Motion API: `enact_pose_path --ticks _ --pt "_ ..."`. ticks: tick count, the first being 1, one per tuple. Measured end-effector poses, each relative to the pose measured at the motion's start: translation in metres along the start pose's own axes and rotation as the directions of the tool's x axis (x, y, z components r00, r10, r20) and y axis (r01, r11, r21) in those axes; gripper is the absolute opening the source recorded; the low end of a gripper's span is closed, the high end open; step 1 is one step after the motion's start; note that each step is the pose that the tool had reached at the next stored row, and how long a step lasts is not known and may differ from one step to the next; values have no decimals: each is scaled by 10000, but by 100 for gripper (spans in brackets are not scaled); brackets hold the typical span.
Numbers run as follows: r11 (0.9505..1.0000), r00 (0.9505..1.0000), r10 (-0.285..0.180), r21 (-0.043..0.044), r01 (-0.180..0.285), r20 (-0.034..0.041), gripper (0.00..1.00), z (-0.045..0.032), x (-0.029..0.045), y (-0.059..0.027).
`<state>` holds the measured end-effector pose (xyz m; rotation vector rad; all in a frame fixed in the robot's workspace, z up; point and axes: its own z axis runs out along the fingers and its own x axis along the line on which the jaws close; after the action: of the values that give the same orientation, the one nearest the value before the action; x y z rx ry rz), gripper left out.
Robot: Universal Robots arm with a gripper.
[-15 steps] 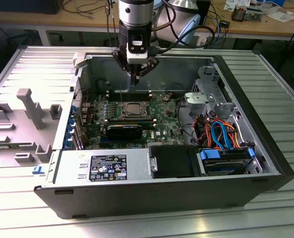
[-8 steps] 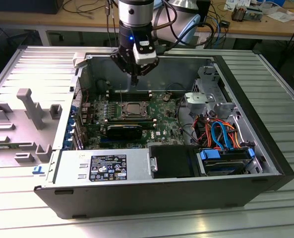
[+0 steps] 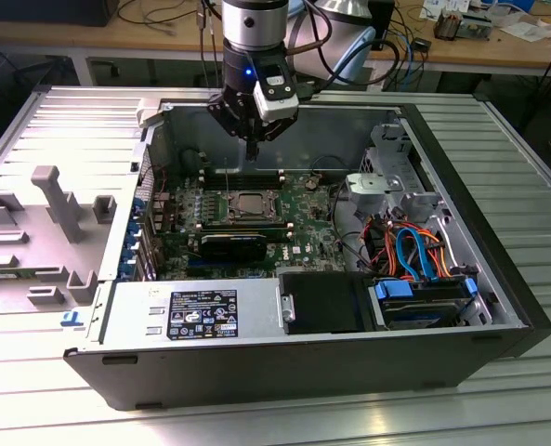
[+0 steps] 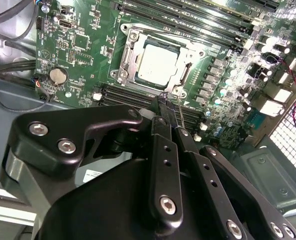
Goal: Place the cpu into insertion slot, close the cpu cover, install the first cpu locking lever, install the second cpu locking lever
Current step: 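Install the first cpu locking lever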
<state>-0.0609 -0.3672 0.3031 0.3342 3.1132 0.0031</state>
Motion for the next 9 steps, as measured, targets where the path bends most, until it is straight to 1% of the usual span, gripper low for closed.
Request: enact_pose_path --ticks 9 --pt "10000 10000 -20 0 20 0 11 0 0 0"
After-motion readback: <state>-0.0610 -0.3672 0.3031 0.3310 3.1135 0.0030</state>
